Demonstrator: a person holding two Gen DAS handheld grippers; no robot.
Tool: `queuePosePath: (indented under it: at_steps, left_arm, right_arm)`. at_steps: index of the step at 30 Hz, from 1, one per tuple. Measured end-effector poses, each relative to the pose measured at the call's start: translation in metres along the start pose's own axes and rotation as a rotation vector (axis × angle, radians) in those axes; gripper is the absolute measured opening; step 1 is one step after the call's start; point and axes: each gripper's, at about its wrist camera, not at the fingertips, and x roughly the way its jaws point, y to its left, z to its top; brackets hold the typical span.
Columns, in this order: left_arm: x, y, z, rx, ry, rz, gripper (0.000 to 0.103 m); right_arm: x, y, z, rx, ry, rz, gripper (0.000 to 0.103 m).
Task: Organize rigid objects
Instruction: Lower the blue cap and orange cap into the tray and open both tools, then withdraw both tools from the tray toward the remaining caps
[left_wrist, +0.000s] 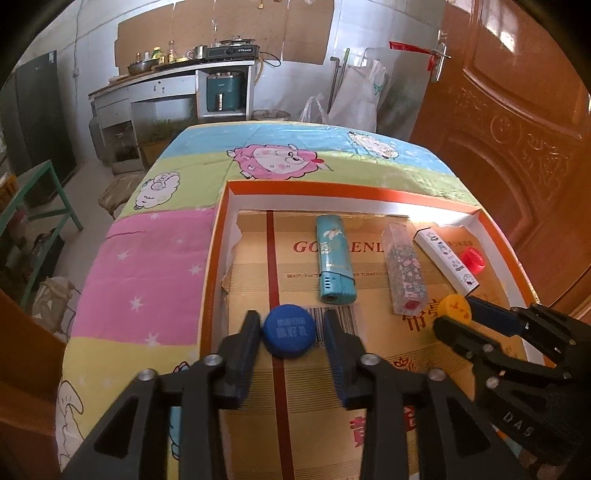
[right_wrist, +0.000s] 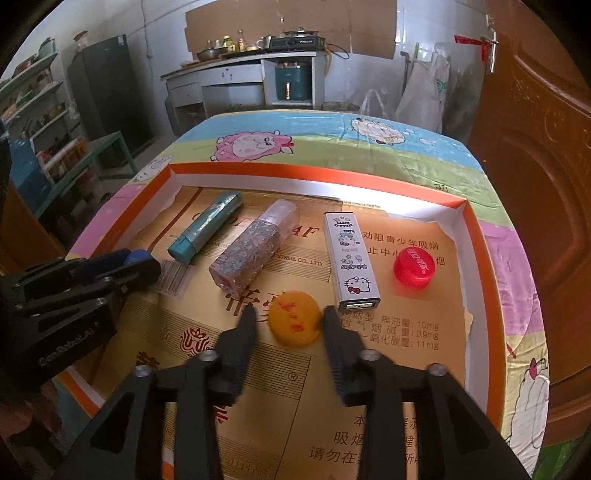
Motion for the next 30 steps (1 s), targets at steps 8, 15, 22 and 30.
queuePosePath:
  at_steps: [8, 15, 22, 30]
  left_arm:
    - [-0.010, -0.002, 0.001, 0.005, -0.023, 0.000, 0.049]
    - [-0.027, -0.002, 0.000, -0.002, -0.054, -0.001, 0.049]
    - [-0.055, -0.003, -0.003, -0.012, -0.095, -0.005, 0.049]
    - [-0.083, -0.001, -0.020, -0.028, -0.113, -0.013, 0.049]
  right_arm:
    - [-0.008, -0.002, -0.001, 0.015, -0.011, 0.009, 0.043]
    - [-0.025, -0.007, -0.007, 0.043, -0.026, 0.010, 0.043]
    - [-0.049, -0.010, -0.018, 0.068, -0.042, 0.013, 0.043]
    - [-0.077, -0.006, -0.036, 0.084, -0.050, 0.015, 0.043]
